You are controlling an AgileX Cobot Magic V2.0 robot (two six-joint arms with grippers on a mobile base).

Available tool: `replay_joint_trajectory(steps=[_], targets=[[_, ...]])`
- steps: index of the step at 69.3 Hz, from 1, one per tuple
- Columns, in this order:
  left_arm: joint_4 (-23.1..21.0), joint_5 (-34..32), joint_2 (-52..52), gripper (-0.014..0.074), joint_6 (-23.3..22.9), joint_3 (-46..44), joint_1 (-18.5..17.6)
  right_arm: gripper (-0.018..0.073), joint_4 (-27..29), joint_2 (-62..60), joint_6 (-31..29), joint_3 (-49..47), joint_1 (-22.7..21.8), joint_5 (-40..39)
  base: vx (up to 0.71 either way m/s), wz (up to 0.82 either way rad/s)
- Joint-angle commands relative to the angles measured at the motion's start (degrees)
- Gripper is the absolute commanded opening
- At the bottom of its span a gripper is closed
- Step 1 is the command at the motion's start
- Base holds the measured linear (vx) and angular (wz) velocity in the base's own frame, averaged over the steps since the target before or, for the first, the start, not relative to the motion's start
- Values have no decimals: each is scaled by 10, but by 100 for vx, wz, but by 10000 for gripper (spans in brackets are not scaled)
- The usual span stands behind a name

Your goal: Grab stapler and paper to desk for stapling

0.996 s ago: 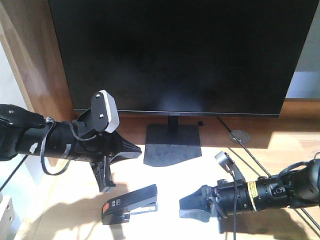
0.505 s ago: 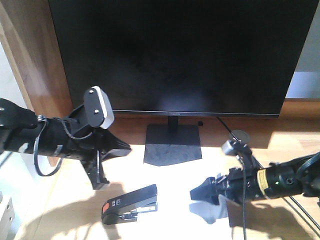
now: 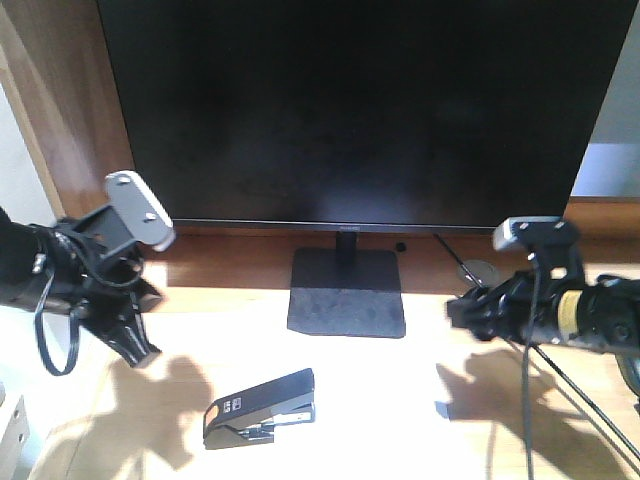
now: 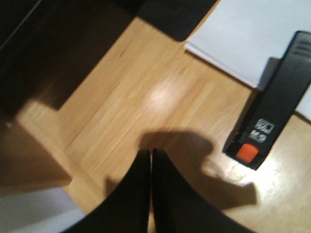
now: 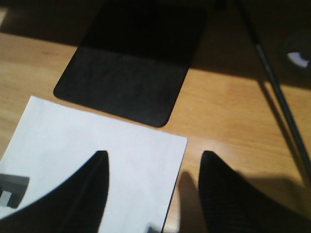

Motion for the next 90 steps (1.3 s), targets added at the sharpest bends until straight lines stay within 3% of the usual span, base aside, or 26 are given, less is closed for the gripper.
replay_joint_trajectory(steps=[1, 7, 11, 28, 42, 55, 73, 90], targets=[[103, -22, -29, -6, -145, -11, -3, 234, -12, -48, -2, -11, -1, 22, 0, 0], [178, -30, -37, -6, -234, -9, -3, 85, -12, -70, -8, -11, -1, 26, 0, 0], [200, -45, -48, -6, -270, -4, -3, -15, -12, -84, -14, -10, -1, 26, 0, 0], [216, -173, -137, -6, -334, 80, -3, -5, -12, -196, -18, 70, -1, 137, 0, 0], [216, -289, -230, -6, -335, 176, -3, -5, -12, -325, -25, 133, -1, 150, 0, 0], [216, -351, -322, -6, -335, 254, -3, -5, -10, -438, -23, 182, -1, 147, 0, 0], [216, -357, -469, -6, -335, 341, -3, -5, -10, -591, -23, 262, -1, 146, 0, 0], [212, -351, -584, -6, -335, 392, -3, -5, -11, -664, -23, 316, -1, 147, 0, 0]])
